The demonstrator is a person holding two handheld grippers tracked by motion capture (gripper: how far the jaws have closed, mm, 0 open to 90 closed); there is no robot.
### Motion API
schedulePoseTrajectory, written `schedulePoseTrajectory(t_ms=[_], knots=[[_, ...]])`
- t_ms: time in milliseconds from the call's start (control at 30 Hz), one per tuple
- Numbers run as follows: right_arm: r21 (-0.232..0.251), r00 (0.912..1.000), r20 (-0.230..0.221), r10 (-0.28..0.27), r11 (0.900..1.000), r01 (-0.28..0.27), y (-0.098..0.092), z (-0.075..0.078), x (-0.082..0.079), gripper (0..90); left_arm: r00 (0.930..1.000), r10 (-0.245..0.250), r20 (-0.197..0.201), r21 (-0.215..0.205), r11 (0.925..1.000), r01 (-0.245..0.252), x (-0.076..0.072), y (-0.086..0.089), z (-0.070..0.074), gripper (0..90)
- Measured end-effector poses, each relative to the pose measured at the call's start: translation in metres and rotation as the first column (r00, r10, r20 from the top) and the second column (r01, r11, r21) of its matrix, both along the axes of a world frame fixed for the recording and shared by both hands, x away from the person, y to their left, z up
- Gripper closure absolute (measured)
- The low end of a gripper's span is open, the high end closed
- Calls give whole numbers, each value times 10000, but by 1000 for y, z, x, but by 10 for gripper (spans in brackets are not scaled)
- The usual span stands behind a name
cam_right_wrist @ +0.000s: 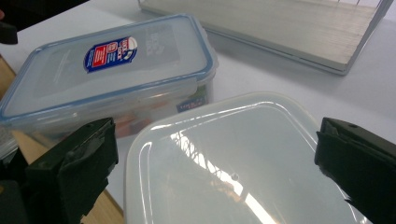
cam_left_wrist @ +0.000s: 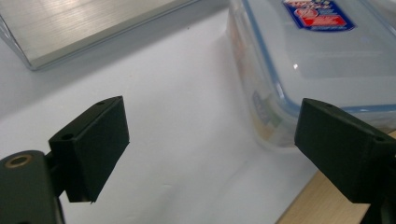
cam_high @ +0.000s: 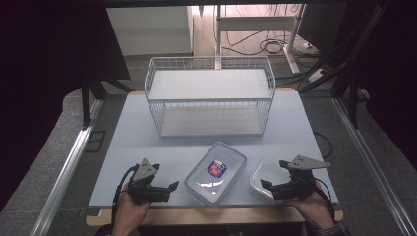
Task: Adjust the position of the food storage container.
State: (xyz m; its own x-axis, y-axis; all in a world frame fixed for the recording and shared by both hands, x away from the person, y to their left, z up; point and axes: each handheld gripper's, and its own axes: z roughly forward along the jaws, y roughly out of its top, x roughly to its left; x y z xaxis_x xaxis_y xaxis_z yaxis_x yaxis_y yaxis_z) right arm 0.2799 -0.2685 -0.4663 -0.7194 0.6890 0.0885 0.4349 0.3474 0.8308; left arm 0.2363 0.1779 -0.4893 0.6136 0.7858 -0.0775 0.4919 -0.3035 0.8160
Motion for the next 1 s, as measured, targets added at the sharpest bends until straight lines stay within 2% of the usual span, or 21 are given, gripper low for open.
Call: schedulePoseTrajectory(t_ms=[67,167,300,367,500,567,733,767,800,833,867,1000], knots=[[-121,10000,20,-61,9999,62,0,2,-1,7,9998,-144,163,-399,9991,150,-3,-2,2,77],[-286,10000,64,-64,9996,66,0,3,-2,49,9990,-322,308,-678,9971,343,-6,-1,0,62],[-584,9998,115,-147,9982,153,0,3,-2,135,9987,-209,457,-565,9981,235,-8,0,-6,49],[-576,10000,36,-84,9983,86,0,2,-2,191,9971,-3,761,-336,9994,29,-8,1,-13,35],[-722,9999,129,0,9974,9,2,3,-4,325,9941,85,1079,-172,9998,-67,-8,1,-15,23],[-835,9997,110,234,9963,-224,3,4,-5,395,9928,112,1190,-175,9998,-92,-9,1,-14,24],[-1113,9938,-44,1112,9876,-1110,10,7,-10,688,9922,200,1234,-132,9997,-185,-8,1,-15,27],[-1113,9938,-44,1112,9876,-1110,10,7,-10,688,9922,200,1234,-132,9997,-185,-8,1,-15,27],[-1162,9910,-79,1338,9842,-1338,12,7,-11,732,9923,223,1218,-109,9997,-211,-8,1,-16,27],[-1292,9842,-99,1770,9757,-1768,17,8,-15,844,9923,278,1209,-24,9996,-277,-8,1,-17,29],[-1398,9802,-98,1976,9704,-1970,19,8,-17,877,9921,296,1219,9,9996,-299,-8,1,-17,29],[-1470,9621,-341,2706,9508,-2727,31,6,-22,899,9916,301,1259,-17,9995,-301,-8,2,-16,30]])
